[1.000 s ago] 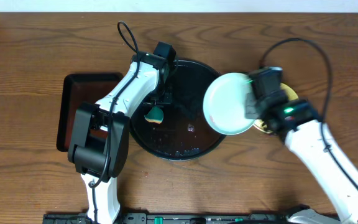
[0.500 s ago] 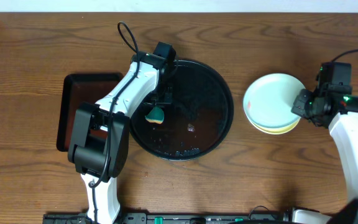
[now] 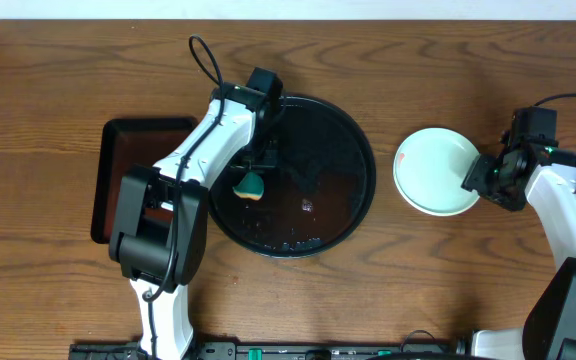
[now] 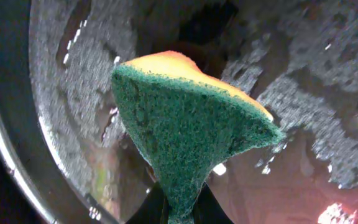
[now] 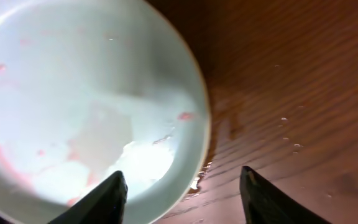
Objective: Clean dirty plates on tray and stack at the side
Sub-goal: 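Move left gripper to the small black tray and drop the sponge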
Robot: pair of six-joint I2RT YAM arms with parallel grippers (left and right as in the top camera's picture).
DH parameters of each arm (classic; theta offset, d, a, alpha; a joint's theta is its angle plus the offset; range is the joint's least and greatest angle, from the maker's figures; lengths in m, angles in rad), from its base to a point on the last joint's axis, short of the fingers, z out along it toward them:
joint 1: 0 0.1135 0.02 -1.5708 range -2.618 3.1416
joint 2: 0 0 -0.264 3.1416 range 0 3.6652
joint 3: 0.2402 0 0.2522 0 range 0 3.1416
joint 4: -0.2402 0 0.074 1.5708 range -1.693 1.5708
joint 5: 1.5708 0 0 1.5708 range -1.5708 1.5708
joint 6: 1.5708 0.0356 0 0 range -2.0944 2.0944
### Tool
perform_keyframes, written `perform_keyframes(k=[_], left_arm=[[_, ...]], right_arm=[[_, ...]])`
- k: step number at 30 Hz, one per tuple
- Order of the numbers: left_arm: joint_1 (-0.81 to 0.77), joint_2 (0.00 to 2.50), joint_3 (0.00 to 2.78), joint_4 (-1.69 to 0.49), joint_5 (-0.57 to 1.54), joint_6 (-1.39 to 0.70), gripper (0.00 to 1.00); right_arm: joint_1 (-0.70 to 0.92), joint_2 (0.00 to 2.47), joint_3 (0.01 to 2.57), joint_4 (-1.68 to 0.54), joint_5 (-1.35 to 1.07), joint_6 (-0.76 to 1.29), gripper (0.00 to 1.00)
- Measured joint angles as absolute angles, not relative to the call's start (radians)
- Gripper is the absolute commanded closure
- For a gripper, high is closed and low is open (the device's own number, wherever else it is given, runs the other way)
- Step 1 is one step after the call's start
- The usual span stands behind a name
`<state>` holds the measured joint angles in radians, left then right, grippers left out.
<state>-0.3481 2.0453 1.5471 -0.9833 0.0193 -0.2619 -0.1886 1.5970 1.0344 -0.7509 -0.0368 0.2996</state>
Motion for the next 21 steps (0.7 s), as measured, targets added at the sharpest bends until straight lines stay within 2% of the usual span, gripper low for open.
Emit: perform_keyframes(k=[7, 14, 21], left_arm=[[-0.246, 1.95, 1.577, -1.086, 0.023, -0.21, 0.92], [-0.03, 1.758, 1.618, -1.11, 0.019, -0.14, 0.92], [0.119, 1.8, 1.59, -1.089, 0.016, -0.104, 0.92]], right_arm=[[-0.189, 1.522, 1.034, -0.769, -0.113, 0.281, 0.36], [-0.182, 1.388, 1.034, -0.773, -0.138, 0.276, 0.32], [-0.138, 1.377, 1.034, -0.772, -0.142, 0.269, 0.31]])
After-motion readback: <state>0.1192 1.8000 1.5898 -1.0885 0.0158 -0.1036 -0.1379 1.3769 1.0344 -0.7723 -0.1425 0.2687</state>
